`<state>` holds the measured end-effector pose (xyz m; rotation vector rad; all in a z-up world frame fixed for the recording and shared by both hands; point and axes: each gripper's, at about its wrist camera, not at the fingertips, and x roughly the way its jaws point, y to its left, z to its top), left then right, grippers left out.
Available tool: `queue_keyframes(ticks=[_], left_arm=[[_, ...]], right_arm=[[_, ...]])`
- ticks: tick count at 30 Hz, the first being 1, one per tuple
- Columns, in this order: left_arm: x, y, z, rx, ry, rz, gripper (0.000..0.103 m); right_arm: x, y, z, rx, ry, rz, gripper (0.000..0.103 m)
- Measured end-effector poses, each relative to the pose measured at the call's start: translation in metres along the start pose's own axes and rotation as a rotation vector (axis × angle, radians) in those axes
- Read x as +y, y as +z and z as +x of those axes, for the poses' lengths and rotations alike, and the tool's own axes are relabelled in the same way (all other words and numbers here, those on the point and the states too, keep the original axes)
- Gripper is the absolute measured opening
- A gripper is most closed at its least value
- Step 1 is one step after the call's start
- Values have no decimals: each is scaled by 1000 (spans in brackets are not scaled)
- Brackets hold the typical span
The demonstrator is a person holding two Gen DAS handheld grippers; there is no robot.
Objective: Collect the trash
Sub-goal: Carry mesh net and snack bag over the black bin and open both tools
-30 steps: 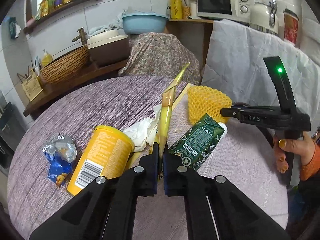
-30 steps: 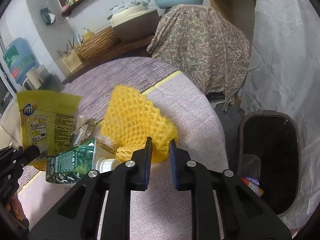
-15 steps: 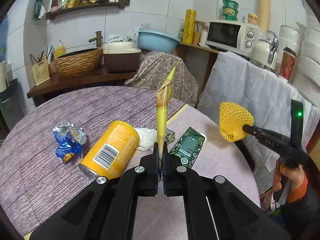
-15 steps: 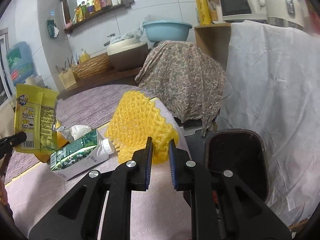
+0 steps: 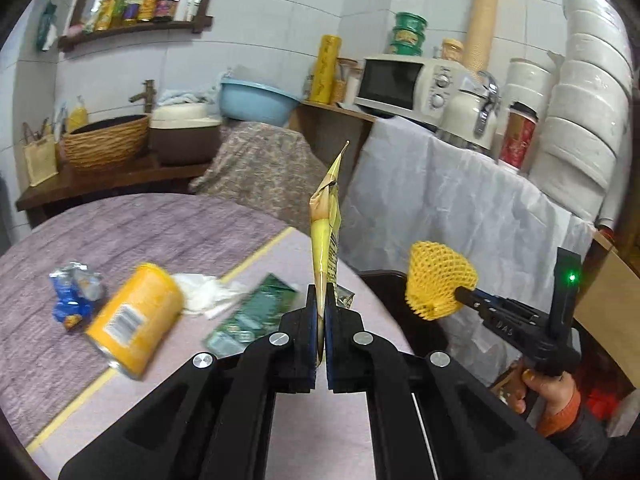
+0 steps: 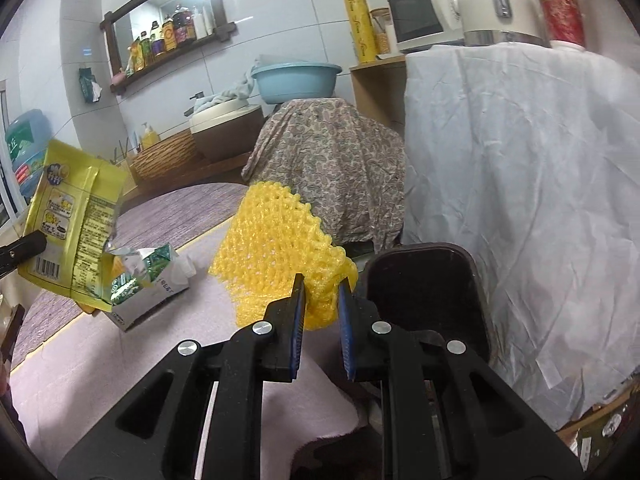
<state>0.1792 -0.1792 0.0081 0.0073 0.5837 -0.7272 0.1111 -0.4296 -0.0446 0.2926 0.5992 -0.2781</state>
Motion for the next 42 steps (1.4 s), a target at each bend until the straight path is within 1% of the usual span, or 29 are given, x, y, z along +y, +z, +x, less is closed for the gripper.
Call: queue_keyframes(ticks=[2, 5, 6, 10, 12, 16, 20, 23, 28, 32, 34, 38, 39, 41, 42], left_arm=[[-19, 0, 12, 13, -23, 25, 4], [-43, -2, 35, 53, -92, 33, 4], [-49, -3, 41, 64, -102, 37, 4], [-77, -10, 83, 148, -166, 35, 4], [-88, -11, 103, 187, -179, 36, 4], [-111, -15, 141, 241, -170, 64, 4], [-130, -19, 174, 289, -143, 103, 4], [-139, -24, 197, 327, -122, 117, 4], [-145, -34, 226, 389, -98, 124, 4], [-147, -34, 240, 400, -73, 125, 4], [-147, -34, 245, 405, -76, 117, 4], [-153, -33, 248, 393, -67, 136, 4], [-153, -33, 249, 398, -71, 132, 8], [-153, -33, 251, 404, -71, 126, 19], [-153, -33, 249, 397, -63, 128, 36]], right_arm=[[-10, -4, -4, 2, -16, 12, 17], [-26, -10, -6, 8, -46, 29, 17], [-32, -12, -5, 14, -63, 36, 17], [-57, -19, 4, 42, -133, 62, 17], [-74, -25, 13, 70, -174, 85, 17], [-104, -40, 35, 135, -242, 127, 17], [-127, -53, 52, 185, -283, 158, 17], [-139, -61, 64, 212, -295, 179, 17], [-149, -68, 86, 251, -281, 186, 17], [-150, -71, 102, 271, -264, 180, 17], [-152, -72, 110, 282, -272, 177, 17], [-155, -75, 118, 298, -287, 180, 17], [-156, -76, 121, 302, -295, 181, 17], [-159, -77, 124, 309, -296, 190, 23], [-160, -78, 125, 314, -294, 192, 32]])
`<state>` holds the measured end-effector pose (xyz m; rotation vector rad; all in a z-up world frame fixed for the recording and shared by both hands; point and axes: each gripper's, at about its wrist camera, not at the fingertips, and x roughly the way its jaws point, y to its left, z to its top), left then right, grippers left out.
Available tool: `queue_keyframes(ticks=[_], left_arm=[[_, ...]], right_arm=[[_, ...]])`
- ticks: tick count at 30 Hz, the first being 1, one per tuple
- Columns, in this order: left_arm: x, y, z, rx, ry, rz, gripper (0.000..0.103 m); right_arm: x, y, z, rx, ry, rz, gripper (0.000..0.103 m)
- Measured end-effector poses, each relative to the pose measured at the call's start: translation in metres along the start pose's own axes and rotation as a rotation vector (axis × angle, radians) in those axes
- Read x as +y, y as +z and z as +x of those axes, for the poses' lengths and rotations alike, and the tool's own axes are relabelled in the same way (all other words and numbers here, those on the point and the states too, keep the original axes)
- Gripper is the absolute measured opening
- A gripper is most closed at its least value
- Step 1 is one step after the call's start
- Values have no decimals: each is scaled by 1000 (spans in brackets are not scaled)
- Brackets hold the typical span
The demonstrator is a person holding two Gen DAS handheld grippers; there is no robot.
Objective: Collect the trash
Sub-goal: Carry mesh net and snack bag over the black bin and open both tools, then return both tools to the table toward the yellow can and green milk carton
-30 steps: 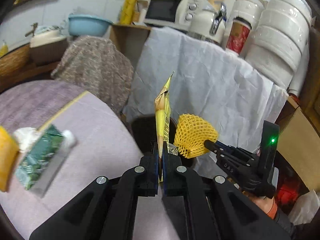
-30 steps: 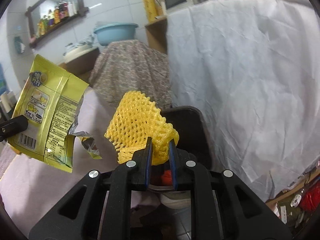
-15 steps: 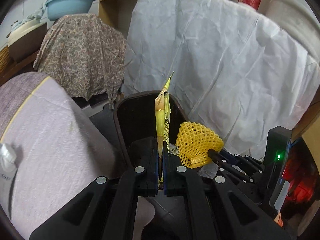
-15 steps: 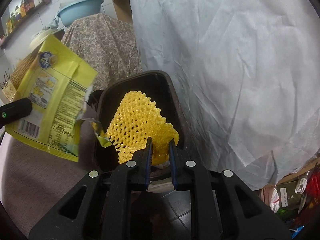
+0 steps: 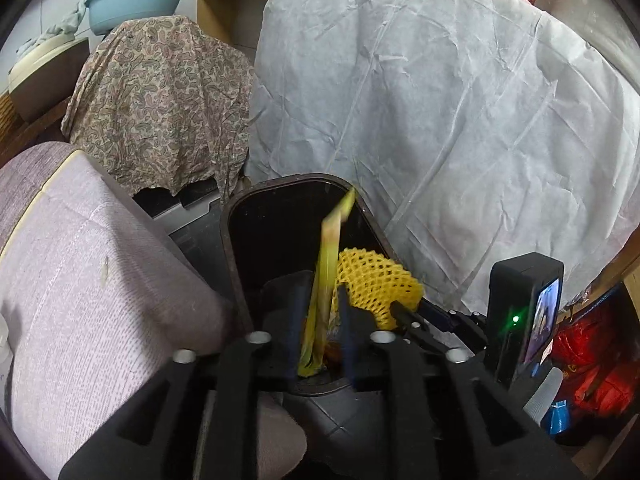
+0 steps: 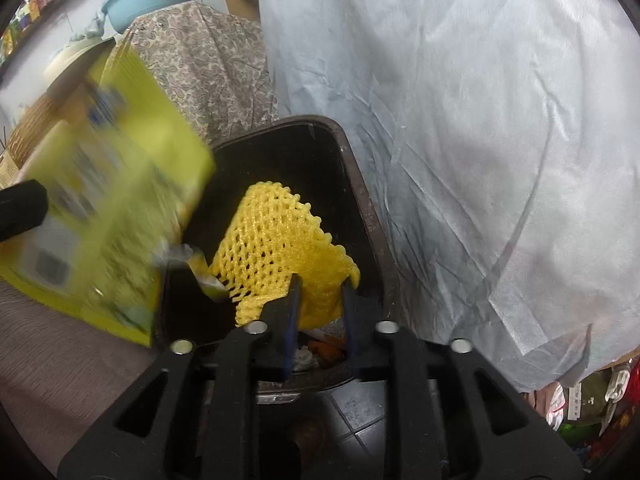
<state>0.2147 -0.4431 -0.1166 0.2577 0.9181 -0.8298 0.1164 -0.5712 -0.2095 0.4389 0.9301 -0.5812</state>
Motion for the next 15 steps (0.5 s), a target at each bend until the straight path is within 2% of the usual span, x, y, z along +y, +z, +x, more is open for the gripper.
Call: queue_keyframes(ticks=[1, 2, 3, 5, 6, 7, 9, 12, 15], left_arm=[[0, 0, -2, -12, 10, 0, 55], [1, 0, -6, -28, 16, -3, 61], [2, 0, -12, -47, 20, -10, 68], [4, 0, -23, -69, 6, -20, 72], [5, 0, -29, -78, -1, -26, 77], [6, 1, -34, -86, -4, -30, 82], [8, -1, -50, -114, -14, -38, 85], [10, -3, -71, -144, -30, -31, 89], [12, -7, -93, -182, -29, -16, 93]], right_arm=[[0, -2, 0, -2, 4, -3, 38], [1, -3, 0, -4, -1, -7, 42], [2, -5, -1, -8, -6, -10, 51], [5, -7, -5, -18, 5, -12, 57], [7, -9, -7, -17, 13, -13, 63], [10, -10, -10, -18, 20, -13, 64], [14, -11, -17, -16, 32, -17, 65], [24, -11, -33, -27, 53, -27, 73], [35, -8, -55, -64, 76, -44, 74]])
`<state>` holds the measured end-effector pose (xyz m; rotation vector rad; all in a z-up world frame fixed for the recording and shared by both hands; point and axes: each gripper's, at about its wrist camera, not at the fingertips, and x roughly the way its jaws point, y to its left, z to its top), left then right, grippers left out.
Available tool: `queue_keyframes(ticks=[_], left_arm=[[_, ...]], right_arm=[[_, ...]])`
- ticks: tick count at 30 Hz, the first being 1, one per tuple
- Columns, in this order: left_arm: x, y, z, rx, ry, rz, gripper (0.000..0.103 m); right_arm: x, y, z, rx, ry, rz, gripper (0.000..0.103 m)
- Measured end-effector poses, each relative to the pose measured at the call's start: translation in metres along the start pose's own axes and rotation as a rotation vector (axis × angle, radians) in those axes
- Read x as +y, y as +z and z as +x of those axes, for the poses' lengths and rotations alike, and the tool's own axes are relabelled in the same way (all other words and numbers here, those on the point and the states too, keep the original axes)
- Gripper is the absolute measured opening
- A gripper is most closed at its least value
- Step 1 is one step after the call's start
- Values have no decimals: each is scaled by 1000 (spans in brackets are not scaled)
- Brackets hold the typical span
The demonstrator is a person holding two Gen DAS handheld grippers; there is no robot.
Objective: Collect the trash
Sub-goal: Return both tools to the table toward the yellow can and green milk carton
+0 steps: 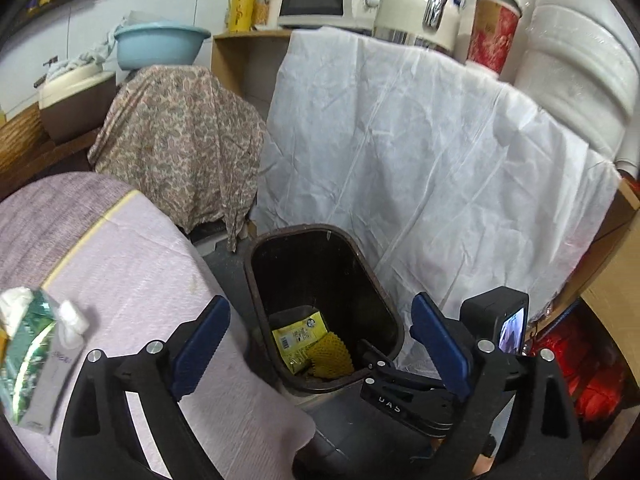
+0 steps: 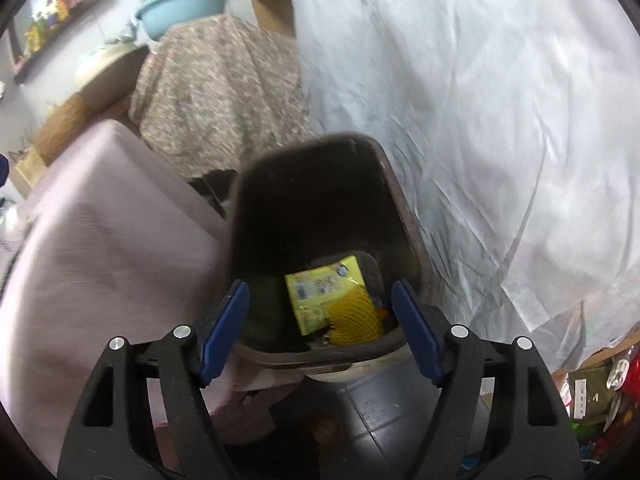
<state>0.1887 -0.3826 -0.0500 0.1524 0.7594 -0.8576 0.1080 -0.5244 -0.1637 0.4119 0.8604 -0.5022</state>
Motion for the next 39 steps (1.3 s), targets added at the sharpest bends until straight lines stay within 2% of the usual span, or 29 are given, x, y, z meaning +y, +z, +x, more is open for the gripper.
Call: queue_keyframes(ticks=[7, 12, 18, 20, 27, 32, 36, 39], left_arm=[[26, -13, -54, -89, 17, -19, 97], [54, -25, -81, -101, 69, -30, 97], [104, -46, -119, -120, 118, -98, 97], [123, -58, -133, -128, 153, -127, 97], [186, -101, -166, -113, 275, -232, 97], [225, -113, -186, -123, 353, -290, 97], [245, -107, -189, -114, 412, -268, 97], [254, -102, -185, -95, 420, -251, 97]], right_arm=[[39, 10, -53, -74, 50, -56, 75], [76, 14, -82, -102, 108, -117, 75], [126, 13, -103, -103, 207, -169, 78], [145, 11, -107, -100, 238, -195, 81], [206, 9, -105, -45, 350, -240, 83], [239, 11, -102, -16, 412, -249, 83], [253, 20, -84, 92, 442, -139, 83], [269, 28, -72, 150, 466, -65, 83]])
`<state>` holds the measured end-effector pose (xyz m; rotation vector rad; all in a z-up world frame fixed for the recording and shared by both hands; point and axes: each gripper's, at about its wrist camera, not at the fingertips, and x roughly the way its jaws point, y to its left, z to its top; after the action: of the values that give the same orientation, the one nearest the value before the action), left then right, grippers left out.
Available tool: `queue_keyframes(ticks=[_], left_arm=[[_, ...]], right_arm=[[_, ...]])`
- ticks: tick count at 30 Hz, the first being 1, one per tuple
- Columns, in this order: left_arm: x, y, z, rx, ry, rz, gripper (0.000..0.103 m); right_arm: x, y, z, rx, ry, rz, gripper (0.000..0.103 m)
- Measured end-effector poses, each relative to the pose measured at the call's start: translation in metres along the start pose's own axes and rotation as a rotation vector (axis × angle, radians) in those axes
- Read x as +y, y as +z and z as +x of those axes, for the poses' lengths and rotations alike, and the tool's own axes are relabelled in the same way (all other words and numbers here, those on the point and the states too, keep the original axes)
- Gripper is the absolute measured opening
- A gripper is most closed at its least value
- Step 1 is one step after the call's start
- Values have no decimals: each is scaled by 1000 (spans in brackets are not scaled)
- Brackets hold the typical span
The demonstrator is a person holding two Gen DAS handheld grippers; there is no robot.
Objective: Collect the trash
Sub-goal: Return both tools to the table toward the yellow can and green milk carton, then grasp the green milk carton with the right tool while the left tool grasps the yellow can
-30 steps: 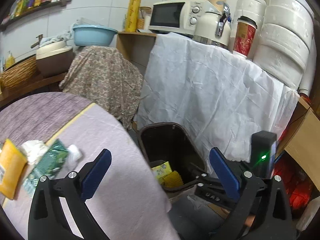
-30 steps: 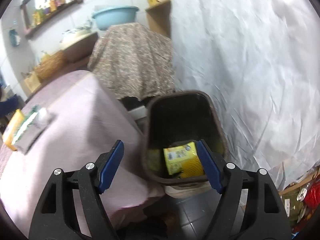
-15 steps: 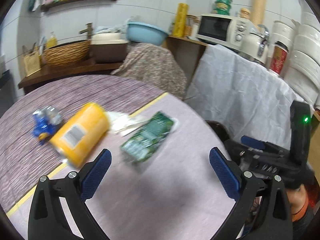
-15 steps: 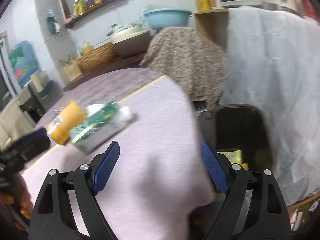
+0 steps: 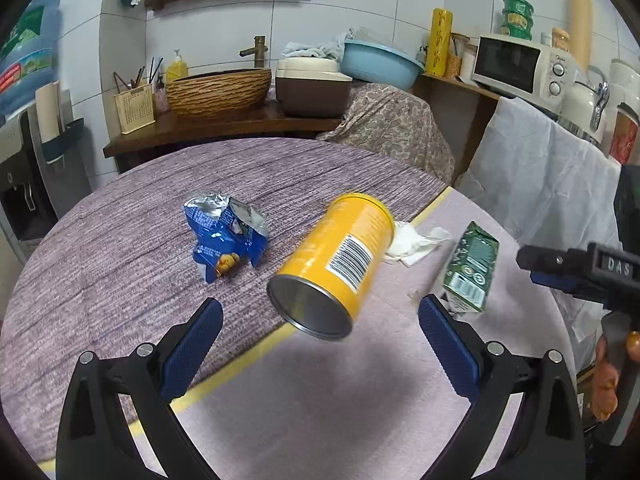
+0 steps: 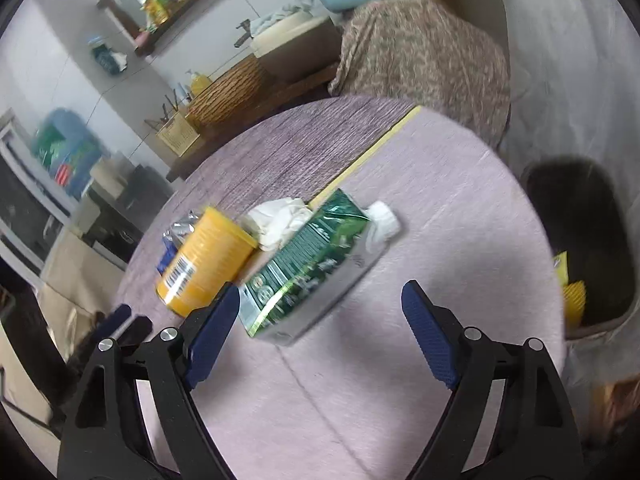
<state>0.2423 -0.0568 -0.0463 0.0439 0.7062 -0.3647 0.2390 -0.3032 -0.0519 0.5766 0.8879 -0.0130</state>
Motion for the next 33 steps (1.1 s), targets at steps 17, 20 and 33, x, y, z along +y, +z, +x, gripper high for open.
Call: queue_keyframes(ticks=[17, 20, 33], left_arm=[[-27, 45, 79, 245, 69, 348, 97], [-28, 42, 87, 285, 74, 358, 86], [-30, 34, 77, 309, 36, 296, 68]], right_arm=[[4, 28, 81, 239, -100, 220, 66], [3, 25, 77, 242, -80, 198, 65], [-12, 11, 41, 214, 48, 127, 59]])
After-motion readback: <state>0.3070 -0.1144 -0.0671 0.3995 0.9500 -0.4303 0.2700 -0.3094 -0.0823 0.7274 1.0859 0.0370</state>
